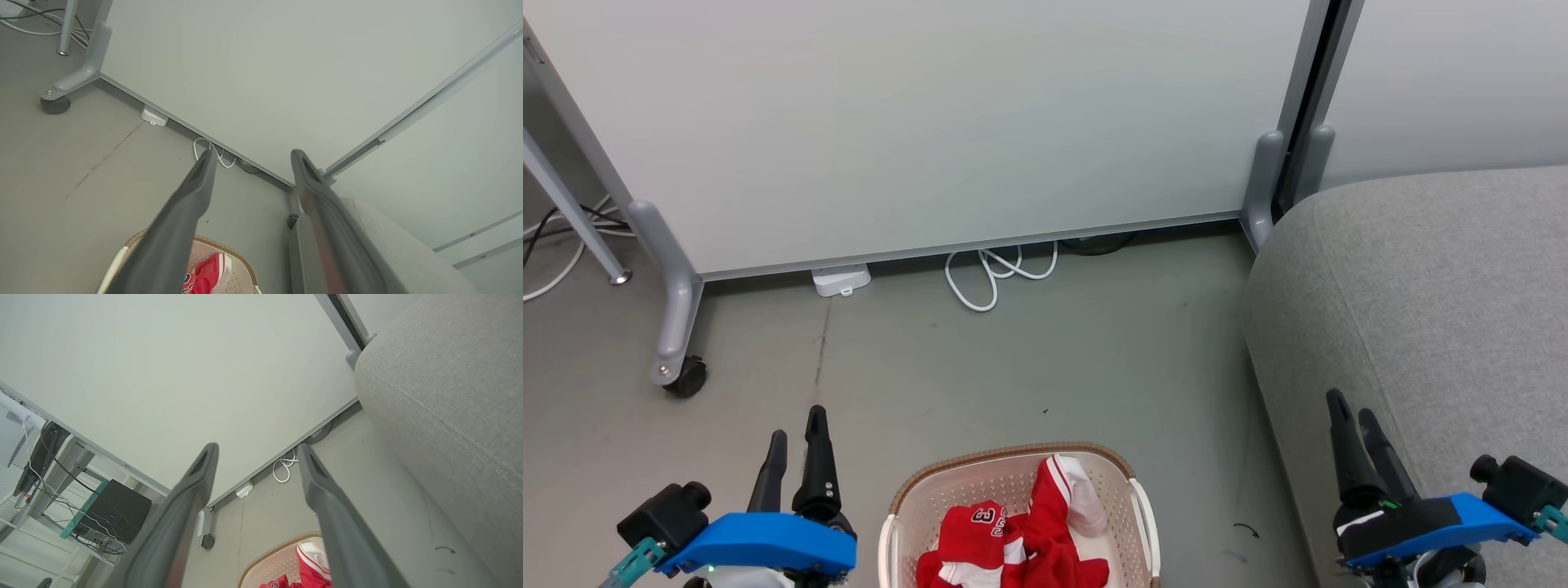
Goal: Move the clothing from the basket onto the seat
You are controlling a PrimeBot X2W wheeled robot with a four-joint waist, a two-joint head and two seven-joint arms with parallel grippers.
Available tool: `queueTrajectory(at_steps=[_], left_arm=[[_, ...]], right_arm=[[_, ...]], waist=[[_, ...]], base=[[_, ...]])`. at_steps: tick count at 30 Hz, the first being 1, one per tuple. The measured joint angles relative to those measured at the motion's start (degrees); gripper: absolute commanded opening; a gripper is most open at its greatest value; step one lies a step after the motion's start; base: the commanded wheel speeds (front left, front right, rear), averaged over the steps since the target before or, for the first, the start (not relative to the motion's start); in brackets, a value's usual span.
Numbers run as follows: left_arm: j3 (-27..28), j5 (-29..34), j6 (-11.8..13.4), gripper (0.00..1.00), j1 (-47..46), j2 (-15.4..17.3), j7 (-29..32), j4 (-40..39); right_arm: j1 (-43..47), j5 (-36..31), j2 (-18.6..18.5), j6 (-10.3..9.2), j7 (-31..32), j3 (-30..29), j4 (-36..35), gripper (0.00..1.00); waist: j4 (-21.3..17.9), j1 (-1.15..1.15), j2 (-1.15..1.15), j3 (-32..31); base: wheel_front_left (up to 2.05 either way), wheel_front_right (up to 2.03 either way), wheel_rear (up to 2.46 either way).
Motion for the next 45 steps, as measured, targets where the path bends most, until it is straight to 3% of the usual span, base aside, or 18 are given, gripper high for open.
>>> queueTrajectory(at_steps=[22,45], left_arm=[[-3.0,15.0,1.1,1.00,-0.1,0.9,-3.5,1.0],[-3.6,25.0,1.7,1.00,-0.1,1.0,-6.6,1.8]], right_arm=[[-1.1,-15.6,-0.1,0.05,-3.5,1.1,0.4,1.00],[-1.2,-28.2,-0.1,0.07,-4.8,1.9,0.7,1.00]], waist=[[0.3,0.00,0.00,0.0],[0.4,-0.02,0.00,0.0]], base=[[0.00,0.00,0.00],[0.00,0.00,0.00]])
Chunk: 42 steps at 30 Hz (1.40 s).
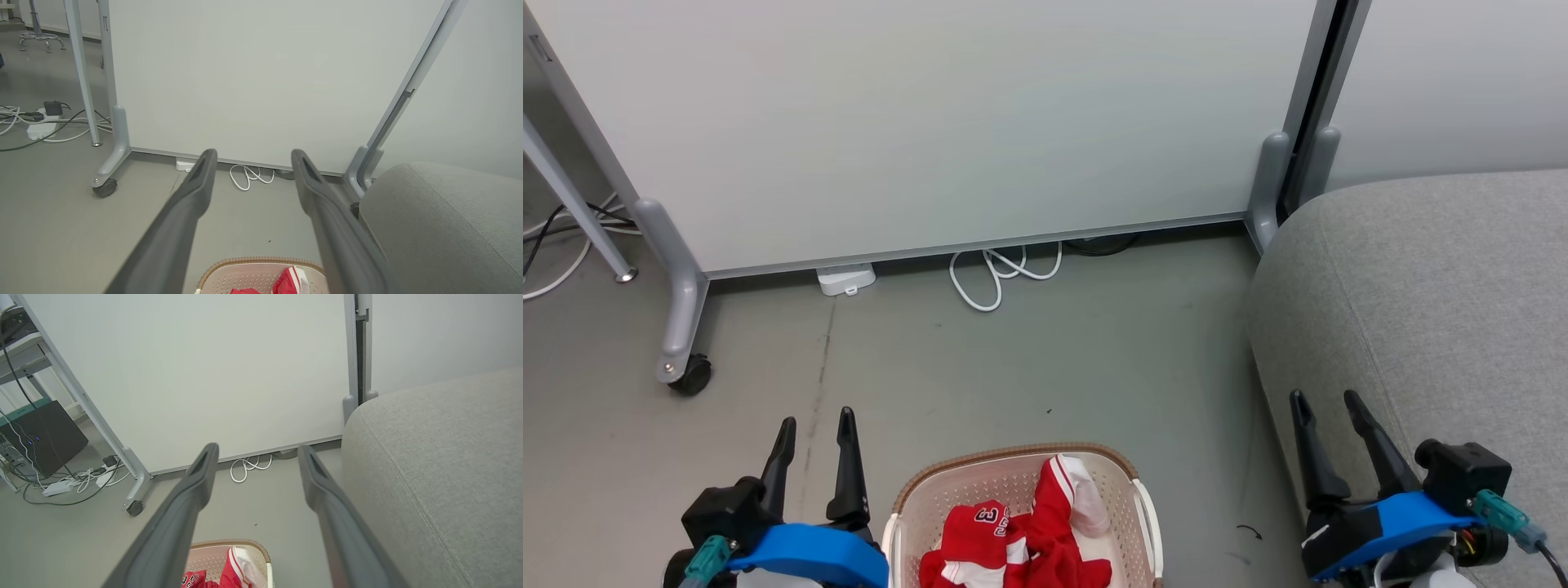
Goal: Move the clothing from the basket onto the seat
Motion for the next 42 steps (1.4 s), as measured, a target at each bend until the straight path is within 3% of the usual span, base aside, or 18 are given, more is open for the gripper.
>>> queueTrajectory(at_steps=[28,42], left_arm=[[0.2,8.1,0.4,1.00,0.0,-0.7,-3.1,2.4],[1.0,6.4,-0.2,1.00,0.0,-1.2,-3.6,2.5]], right_arm=[[0.0,-11.4,-0.1,0.01,-1.8,0.4,0.0,1.00],[-0.3,-10.8,-0.1,0.02,-3.1,0.0,1.0,1.00]], waist=[[-0.1,0.01,0.00,-0.6],[-0.1,0.01,0.00,-0.6]], base=[[0.00,0.00,0.00],[0.00,0.00,0.00]])
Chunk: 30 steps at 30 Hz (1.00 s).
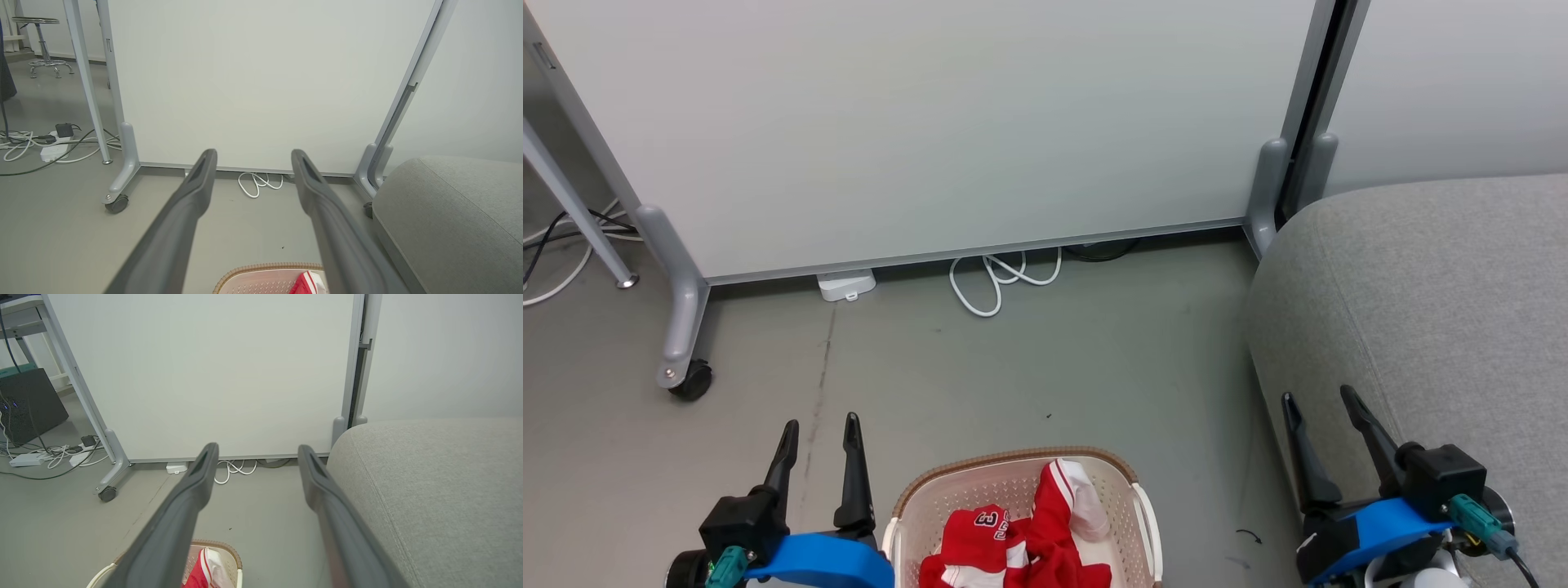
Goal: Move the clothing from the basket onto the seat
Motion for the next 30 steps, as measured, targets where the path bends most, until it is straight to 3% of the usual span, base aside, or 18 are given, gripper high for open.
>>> queueTrajectory(at_steps=[17,23,30], left_arm=[[-0.3,1.9,0.6,1.00,0.0,0.6,0.0,1.7],[0.0,1.6,1.1,1.00,-1.3,0.6,-0.1,4.7],[-0.2,1.5,0.9,1.00,-6.7,1.4,0.3,13.4]], right_arm=[[-1.1,0.0,0.0,0.00,-0.2,1.8,0.0,1.00],[-2.8,-0.2,0.0,0.02,-0.1,3.8,-1.6,1.00],[-5.9,-0.6,-0.1,0.05,-0.1,5.7,-3.5,1.00]], waist=[[-1.7,0.00,0.00,1.2],[-3.9,0.00,0.00,4.5],[-7.3,0.00,0.00,10.4]], base=[[0.00,0.00,0.00],[0.00,0.00,0.00],[0.00,0.00,0.00]])
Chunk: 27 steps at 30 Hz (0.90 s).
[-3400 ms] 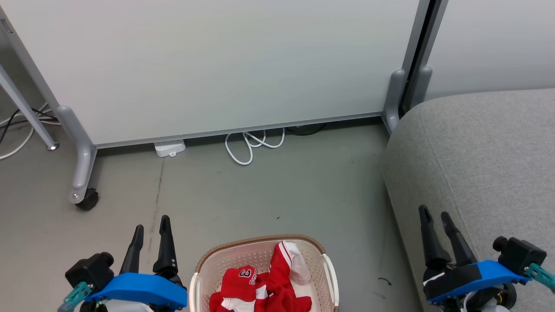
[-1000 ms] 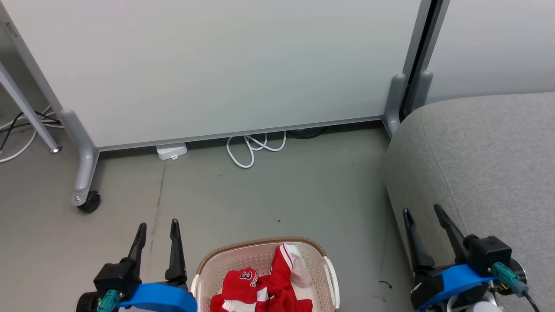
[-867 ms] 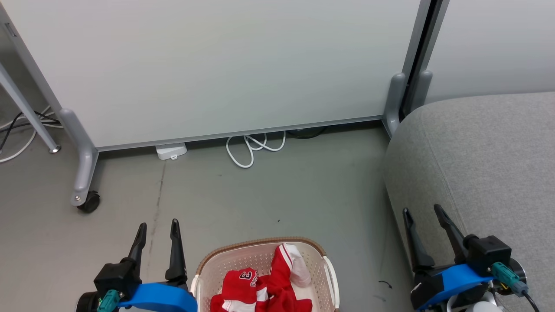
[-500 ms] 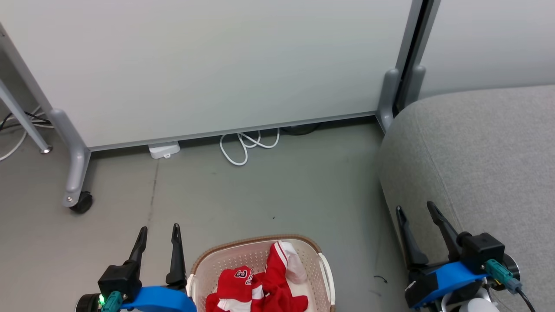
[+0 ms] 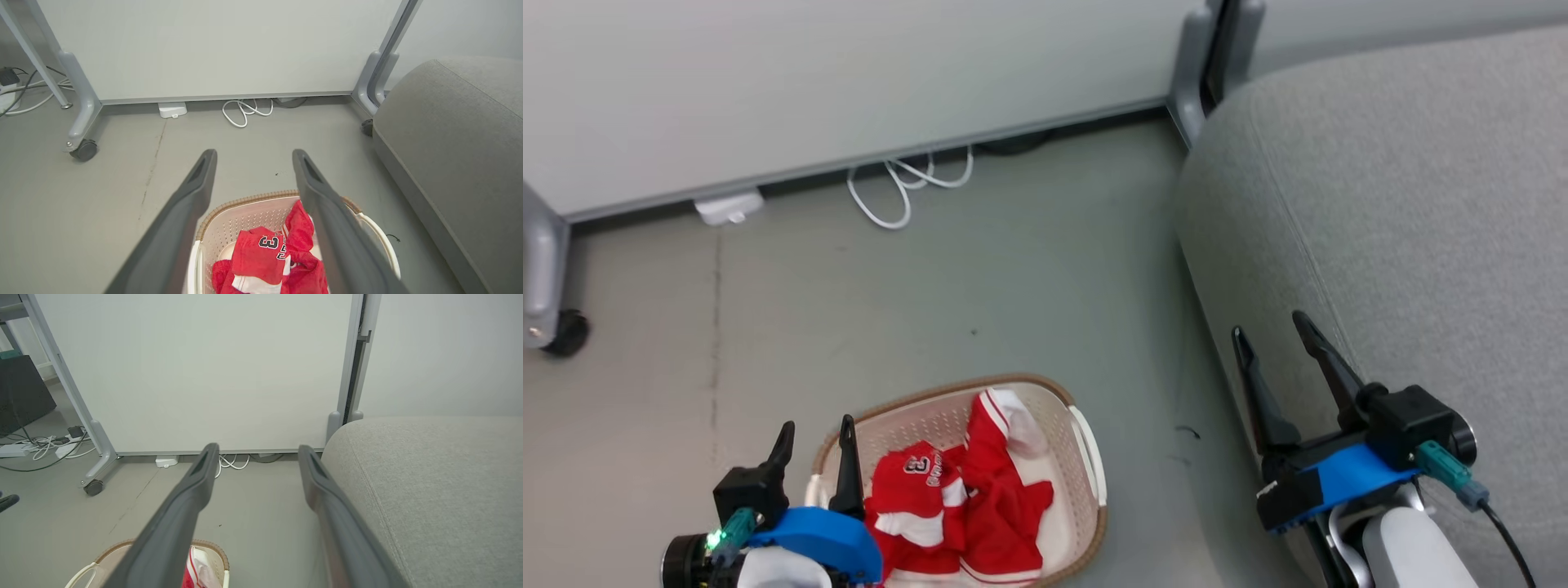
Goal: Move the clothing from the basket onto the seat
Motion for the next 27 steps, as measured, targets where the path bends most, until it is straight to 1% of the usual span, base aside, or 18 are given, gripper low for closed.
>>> queueTrajectory(at_steps=[6,11,18,21,27], left_arm=[[-0.9,0.5,-0.7,1.00,-5.6,0.7,0.7,8.7],[-2.1,1.3,-1.2,1.00,-10.5,2.1,1.1,15.8],[-3.3,2.3,-1.4,1.00,-17.1,2.8,1.3,23.2],[-4.0,3.1,-0.6,1.00,-19.5,3.3,1.3,25.8],[-4.4,4.0,1.7,1.00,-23.8,4.6,1.6,30.0]], right_arm=[[-2.4,0.6,-0.1,0.00,-0.5,1.2,-1.0,1.00],[-4.8,2.4,-0.1,0.00,-1.2,2.7,-1.8,1.00],[-7.0,3.8,-0.1,0.00,-2.0,3.6,-2.8,1.00],[-8.2,4.6,-0.1,0.00,-2.1,4.0,-3.0,1.00],[-9.8,7.1,-0.1,0.00,-2.3,4.7,-3.9,1.00]], waist=[[-3.0,0.01,0.00,6.2],[-5.5,0.01,0.00,11.7],[-8.5,0.01,0.00,19.6],[-9.4,0.02,0.00,22.9],[-10.8,0.01,0.00,28.7]], base=[[0.00,0.00,0.00],[0.00,0.00,0.00],[0.00,0.00,0.00],[0.00,0.00,0.00],[0.00,0.00,0.00]])
